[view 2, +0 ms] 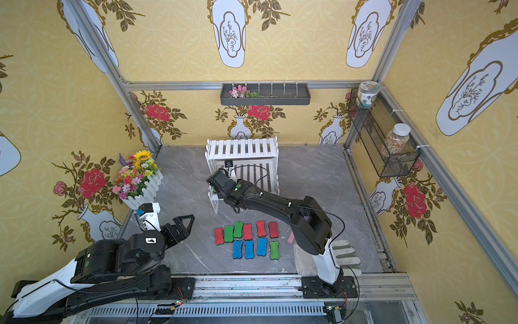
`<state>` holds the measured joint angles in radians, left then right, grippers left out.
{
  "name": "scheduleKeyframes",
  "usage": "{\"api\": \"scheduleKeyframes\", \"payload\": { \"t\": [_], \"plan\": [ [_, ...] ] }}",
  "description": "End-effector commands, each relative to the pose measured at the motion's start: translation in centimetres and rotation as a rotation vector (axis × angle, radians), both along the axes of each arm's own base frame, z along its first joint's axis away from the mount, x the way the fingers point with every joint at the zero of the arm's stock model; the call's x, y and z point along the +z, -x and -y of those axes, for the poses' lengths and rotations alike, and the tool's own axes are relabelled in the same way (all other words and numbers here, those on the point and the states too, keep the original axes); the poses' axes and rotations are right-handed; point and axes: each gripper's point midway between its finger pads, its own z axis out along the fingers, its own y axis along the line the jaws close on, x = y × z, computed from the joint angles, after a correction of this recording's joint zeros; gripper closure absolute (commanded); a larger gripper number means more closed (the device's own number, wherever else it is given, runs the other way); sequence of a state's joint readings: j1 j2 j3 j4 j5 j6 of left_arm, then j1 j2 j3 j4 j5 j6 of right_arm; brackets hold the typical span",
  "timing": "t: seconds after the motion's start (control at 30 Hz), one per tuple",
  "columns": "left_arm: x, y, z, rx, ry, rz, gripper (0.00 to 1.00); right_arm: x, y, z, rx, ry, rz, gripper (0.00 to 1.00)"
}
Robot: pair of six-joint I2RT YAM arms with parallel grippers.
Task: Remove the whiteboard erasers from the shelf
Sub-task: Pick up the whiteboard eraser from the shelf.
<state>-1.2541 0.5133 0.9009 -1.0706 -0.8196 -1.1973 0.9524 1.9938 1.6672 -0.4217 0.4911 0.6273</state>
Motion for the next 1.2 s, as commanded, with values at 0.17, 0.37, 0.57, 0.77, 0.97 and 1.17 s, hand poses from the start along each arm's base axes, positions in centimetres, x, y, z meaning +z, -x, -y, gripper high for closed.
{"api": "scheduleKeyframes", "payload": {
  "t": [0.17,0.37,0.57,0.77,0.97,1.17],
  "plan": [
    [-0.5,0.0,0.1,-0.001,-0.012,-0.006,0.01,0.1,-0.4,-0.7,0.011,-0.018,0.000,0.35],
    [-0.7,0.0,0.2,-0.003,-0.016,-0.009,0.00,0.1,-0.5,-0.5,-0.004,-0.007,0.005,0.35],
    [-0.7,-0.1,0.2,0.001,-0.014,-0.005,0.01,0.2,-0.7,-1.1,0.016,-0.008,-0.001,0.35],
    [-0.9,0.0,0.1,0.003,-0.016,-0.008,0.01,-1.0,-0.7,-1.1,0.016,0.020,-0.035,0.37],
    [-1.0,0.0,0.0,0.006,-0.017,-0.011,0.01,-1.0,-0.6,-0.8,0.005,0.015,-0.038,0.46],
    [-1.0,-0.1,0.2,0.006,-0.022,-0.010,0.00,0.2,-0.7,-1.3,0.036,-0.024,-0.016,0.55]
  ]
}}
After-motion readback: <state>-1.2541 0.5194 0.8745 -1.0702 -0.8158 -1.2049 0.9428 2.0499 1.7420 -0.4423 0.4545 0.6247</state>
